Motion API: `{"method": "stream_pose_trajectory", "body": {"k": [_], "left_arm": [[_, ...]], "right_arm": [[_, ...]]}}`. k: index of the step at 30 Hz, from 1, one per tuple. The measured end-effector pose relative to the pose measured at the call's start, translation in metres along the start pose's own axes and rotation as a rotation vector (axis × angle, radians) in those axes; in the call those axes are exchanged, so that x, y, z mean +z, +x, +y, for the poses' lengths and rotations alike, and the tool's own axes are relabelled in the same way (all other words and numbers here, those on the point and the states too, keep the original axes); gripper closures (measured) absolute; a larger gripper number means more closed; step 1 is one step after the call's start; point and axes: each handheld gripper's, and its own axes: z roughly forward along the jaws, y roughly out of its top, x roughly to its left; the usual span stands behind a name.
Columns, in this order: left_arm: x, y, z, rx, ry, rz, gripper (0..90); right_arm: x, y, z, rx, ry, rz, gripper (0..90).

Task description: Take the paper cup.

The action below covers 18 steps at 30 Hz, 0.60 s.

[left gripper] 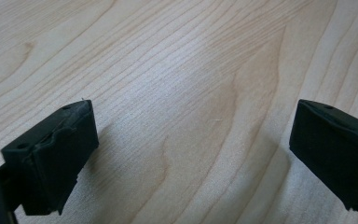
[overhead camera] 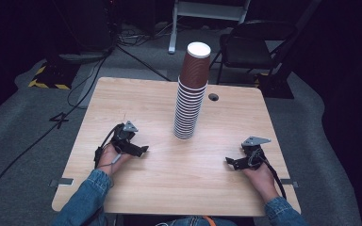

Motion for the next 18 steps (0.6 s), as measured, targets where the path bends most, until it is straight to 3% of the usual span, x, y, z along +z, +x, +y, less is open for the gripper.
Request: {"method": "stream_pose_trajectory", "body": {"k": [6,10,17,18], "left_arm": [[-0.007,0.004,0.004,-0.030,-0.028,-0.024,1.5],[-0.011,0.005,0.007,-0.032,-0.060,-0.038,1.5],[-0.014,0.004,0.010,-0.028,-0.102,-0.070,1.5],[-0.014,0.004,0.010,-0.028,-0.102,-0.070,1.4]], "right_arm": [[-0.009,-0.004,0.006,0.030,-0.031,0.018,0.2],[-0.021,-0.006,0.022,0.058,-0.079,0.083,0.2],[-0.046,0.005,0.075,-0.010,-0.222,0.187,0.2],[-0.046,0.005,0.075,-0.010,-0.222,0.187,0.2]]}}
